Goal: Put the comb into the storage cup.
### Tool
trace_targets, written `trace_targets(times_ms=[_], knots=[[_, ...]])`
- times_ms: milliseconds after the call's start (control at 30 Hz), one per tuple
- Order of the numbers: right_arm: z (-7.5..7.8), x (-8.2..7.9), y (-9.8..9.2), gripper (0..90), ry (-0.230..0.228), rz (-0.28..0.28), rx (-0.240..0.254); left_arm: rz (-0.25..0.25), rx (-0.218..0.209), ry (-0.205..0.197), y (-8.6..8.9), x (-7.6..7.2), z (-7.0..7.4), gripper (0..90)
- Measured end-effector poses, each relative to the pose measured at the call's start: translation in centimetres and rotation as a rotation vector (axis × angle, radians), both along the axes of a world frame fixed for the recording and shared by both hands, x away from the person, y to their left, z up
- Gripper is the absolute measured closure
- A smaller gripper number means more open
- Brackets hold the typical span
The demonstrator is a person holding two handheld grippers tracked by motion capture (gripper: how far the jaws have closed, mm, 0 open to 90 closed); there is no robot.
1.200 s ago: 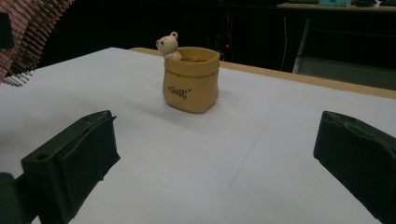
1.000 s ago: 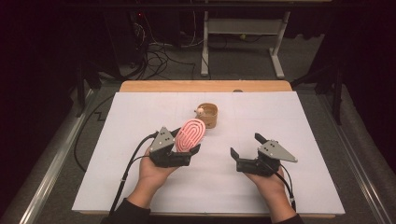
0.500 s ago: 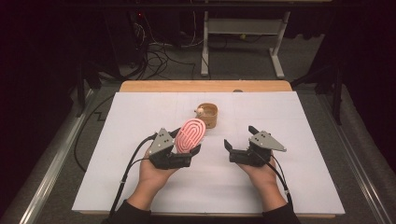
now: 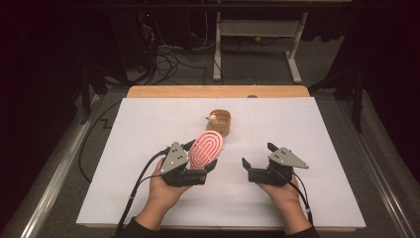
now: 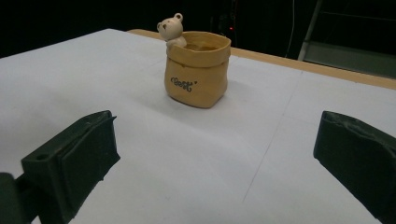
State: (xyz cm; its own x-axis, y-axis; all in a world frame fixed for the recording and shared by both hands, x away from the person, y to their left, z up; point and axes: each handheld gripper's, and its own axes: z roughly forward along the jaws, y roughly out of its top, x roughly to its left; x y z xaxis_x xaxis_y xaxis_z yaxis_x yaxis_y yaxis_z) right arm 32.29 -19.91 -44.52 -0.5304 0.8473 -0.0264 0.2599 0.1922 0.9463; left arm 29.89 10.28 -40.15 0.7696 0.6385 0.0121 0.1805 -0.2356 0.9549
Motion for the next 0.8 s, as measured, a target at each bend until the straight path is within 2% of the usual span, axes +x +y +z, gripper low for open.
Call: trace_targets(times_ms=[233, 333, 467, 667, 800], knots=[[1.2, -0.6, 0.4, 0.1, -0.013, 0.031, 0.039, 0.012, 0.011, -0.004, 0.2, -0.1, -0.3, 18.1], [1.5, -0.7, 0.7, 0.1, 0.002, 0.043, 0.055, 0.019, 0.008, -0.010, 0.2, -0.2, -0.4, 18.1], [1.9, -0.9, 0.9, 0.1, -0.003, 0.049, 0.054, 0.032, 0.014, -0.020, 0.0, -0.2, -0.6, 18.1], [2.4, -1.0, 0.8, 0.1, -0.015, 0.054, 0.070, 0.025, 0.034, -0.022, -0.6, -0.3, -1.0, 18.1], [2.7, -1.1, 0.9, 0.1, -0.013, 0.072, 0.091, 0.023, 0.031, -0.019, -0.5, -0.3, -1.0, 18.1]])
